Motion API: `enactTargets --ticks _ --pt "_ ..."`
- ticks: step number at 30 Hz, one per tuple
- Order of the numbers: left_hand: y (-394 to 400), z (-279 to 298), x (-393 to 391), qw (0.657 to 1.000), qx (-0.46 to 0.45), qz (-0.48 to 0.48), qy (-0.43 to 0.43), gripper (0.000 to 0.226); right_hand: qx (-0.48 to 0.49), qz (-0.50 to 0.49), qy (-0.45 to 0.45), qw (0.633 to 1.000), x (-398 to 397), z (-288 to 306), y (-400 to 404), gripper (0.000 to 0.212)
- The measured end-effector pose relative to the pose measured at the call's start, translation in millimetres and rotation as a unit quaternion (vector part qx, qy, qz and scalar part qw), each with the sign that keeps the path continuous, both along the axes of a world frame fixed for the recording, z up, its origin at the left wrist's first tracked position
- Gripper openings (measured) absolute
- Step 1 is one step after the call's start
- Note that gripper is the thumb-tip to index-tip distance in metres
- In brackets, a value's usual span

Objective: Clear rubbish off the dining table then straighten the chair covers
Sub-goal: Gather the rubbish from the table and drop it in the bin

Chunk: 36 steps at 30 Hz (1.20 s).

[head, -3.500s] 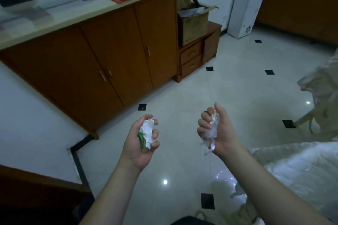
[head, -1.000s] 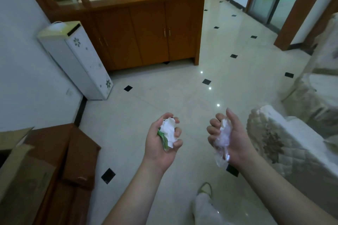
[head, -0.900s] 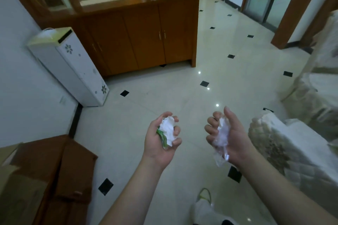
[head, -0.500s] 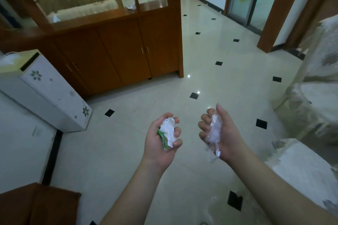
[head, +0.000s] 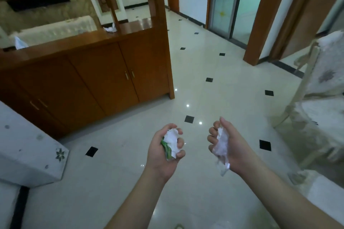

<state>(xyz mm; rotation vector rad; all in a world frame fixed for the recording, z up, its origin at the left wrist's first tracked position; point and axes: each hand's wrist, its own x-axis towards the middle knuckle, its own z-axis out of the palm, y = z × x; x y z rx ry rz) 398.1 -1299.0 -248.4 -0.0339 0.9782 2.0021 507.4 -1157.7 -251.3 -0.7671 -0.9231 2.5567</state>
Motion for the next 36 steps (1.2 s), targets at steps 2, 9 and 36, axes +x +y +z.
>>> enactTargets --ticks 2,9,36 --pt "25 5 -27 0.999 -0.007 -0.030 0.014 0.012 -0.006 -0.019 0.005 1.000 -18 4 17 0.024" --pt "135 13 -74 0.993 0.030 -0.115 -0.003 0.015 -0.010 -0.105 0.005 0.994 -36 -2 104 0.026" --pt "622 -28 -153 0.968 -0.004 -0.247 -0.046 0.015 -0.062 -0.247 0.005 0.967 -107 -39 535 0.020"
